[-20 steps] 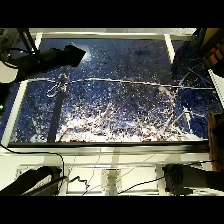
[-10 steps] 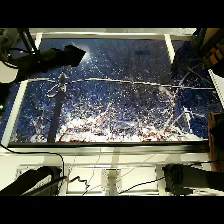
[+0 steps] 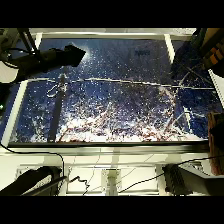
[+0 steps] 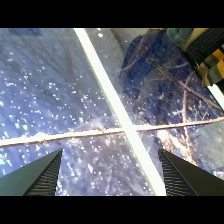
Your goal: Fold the clothes and pants, and hang the long-sleeved shirts on hangers.
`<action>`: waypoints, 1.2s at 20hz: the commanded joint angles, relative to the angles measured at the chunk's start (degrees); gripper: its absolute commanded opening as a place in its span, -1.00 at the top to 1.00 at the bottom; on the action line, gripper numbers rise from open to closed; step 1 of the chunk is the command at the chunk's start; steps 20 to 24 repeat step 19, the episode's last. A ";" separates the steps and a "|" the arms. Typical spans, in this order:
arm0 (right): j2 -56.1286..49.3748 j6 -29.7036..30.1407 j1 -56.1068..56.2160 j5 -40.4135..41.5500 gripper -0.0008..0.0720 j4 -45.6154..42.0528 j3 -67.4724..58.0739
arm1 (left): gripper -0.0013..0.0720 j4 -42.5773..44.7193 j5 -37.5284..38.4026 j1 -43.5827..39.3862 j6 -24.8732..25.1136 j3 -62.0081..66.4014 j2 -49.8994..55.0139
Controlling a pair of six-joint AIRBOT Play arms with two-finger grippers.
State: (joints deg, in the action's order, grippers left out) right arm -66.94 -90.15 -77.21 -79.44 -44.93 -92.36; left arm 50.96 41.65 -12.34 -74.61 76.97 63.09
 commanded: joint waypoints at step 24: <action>1.70 17.38 65.51 2.97 0.92 -29.83 0.02 | -0.92 0.00 0.00 0.07 0.00 0.00 0.02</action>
